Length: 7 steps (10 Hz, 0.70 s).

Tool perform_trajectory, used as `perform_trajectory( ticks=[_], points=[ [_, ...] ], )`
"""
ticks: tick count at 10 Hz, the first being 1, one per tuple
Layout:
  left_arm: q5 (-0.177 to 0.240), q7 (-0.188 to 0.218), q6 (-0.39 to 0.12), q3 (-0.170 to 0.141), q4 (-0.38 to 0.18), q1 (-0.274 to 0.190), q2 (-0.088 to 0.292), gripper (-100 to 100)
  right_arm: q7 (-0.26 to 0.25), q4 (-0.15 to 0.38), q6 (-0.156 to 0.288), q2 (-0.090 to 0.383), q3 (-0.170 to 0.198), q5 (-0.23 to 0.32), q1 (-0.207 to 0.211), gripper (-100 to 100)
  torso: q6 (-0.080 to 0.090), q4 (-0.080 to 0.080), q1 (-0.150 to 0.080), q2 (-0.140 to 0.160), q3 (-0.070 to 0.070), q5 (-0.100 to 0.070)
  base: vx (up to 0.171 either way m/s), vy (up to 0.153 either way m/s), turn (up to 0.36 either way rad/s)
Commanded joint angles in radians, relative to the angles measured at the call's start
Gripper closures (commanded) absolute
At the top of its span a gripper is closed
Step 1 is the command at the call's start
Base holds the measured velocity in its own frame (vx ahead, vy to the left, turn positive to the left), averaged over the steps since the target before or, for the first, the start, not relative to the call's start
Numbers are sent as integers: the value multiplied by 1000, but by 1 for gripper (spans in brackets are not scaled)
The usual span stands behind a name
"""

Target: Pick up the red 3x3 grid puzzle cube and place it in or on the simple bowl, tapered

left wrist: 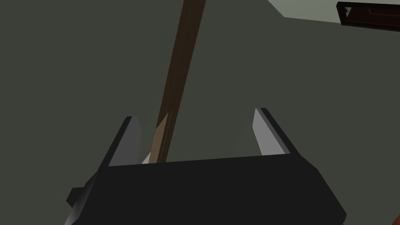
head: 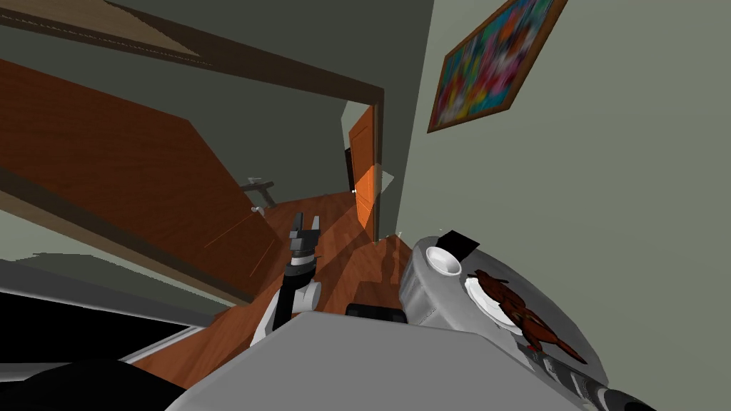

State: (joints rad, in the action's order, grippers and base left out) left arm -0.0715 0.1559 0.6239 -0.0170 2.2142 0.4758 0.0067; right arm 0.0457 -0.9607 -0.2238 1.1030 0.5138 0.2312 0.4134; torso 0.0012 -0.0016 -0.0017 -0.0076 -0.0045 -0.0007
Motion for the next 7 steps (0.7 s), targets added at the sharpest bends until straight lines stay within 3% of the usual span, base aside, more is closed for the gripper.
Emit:
perform_trajectory(
  ticks=[1,2,3,4,5,6,7],
  points=[
    [0,0,0,0,0,0,0,0,0,0,0,0,0,0,0,0,0,0,0,0,0,0,13,-3,2],
    [0,0,0,0,0,0,0,0,11,49,-16,-15,41,-16,-48,-100,0,1,1,4,2,0,-42,-1,71],
    [0,0,0,0,0,0,0,0,11,59,-16,-15,41,-16,-48,-100,0,2,1,7,4,0,-59,-4,60],
    [0,0,0,0,0,0,0,0,23,98,-33,-30,82,-31,-91,-100,0,2,1,9,6,0,-77,-3,91],
    [0,0,0,0,0,0,0,0,23,119,-33,-30,82,-31,-95,-100,0,3,1,11,6,0,-65,2,38],
    [0,0,0,0,0,0,0,0,34,157,-50,-45,123,-47,-139,-100,1,3,1,11,6,0,-64,5,55],
    [0,0,0,0,0,0,0,0,34,178,-50,-45,123,-47,-142,-100,0,3,2,11,6,0,-63,0,44]
  ],
)
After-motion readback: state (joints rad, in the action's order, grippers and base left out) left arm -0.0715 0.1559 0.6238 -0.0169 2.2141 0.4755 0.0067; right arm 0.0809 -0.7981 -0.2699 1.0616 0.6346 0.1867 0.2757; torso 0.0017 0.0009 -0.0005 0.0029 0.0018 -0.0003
